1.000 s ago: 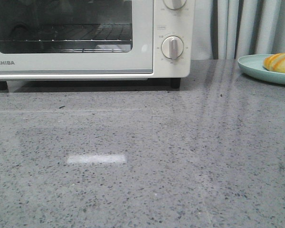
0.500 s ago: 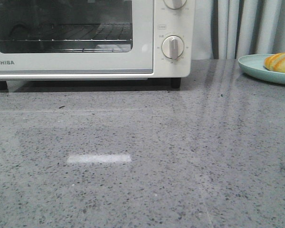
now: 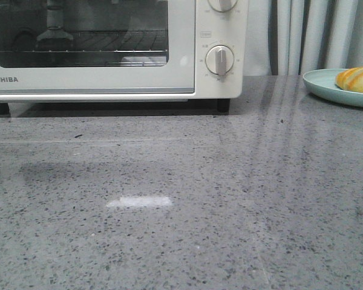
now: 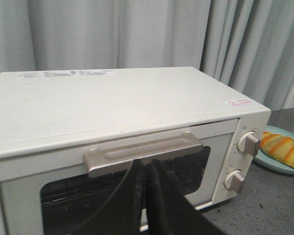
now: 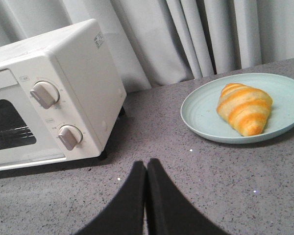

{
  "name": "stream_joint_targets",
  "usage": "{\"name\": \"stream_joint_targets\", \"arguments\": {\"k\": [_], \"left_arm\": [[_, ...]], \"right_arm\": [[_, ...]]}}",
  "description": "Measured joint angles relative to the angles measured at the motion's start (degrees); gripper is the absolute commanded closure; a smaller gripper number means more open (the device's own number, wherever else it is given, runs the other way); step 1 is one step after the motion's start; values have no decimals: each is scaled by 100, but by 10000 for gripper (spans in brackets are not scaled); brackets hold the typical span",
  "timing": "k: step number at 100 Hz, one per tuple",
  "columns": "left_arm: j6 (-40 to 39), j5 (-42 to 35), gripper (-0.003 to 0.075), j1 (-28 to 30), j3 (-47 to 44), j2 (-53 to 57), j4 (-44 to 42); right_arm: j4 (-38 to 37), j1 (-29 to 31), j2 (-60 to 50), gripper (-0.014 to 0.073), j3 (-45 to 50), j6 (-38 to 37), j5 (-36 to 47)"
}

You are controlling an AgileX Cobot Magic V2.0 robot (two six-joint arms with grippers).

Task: Put bread in oven
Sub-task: 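Pull the oven door handle down and open with the left gripper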

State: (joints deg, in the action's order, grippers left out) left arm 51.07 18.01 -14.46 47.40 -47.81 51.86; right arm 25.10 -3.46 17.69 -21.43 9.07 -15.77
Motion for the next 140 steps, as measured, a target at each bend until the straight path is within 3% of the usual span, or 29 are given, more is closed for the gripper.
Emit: {"name": "stream_joint_targets", "arguments": {"k": [42,79,95,116,140], "left_arm": [[69,-562,741,-283,1016,-2209,44],[83,-513,741,-287,1120,-2556,17],[83,-160,742,-287,1134,-2505,-153],[83,870,742,-287,1022,-2143,-203],[83,1944,742,-303,277,-1710,-270]], "right_arm": [[0,-12,0,643,0,0,-88],[0,-12,0,643,0,12,-439],[0,-12,0,643,0,12,-497],[0,-12,0,643,0,12,-545],[-4,-12,0,643,0,12,-545]]}}
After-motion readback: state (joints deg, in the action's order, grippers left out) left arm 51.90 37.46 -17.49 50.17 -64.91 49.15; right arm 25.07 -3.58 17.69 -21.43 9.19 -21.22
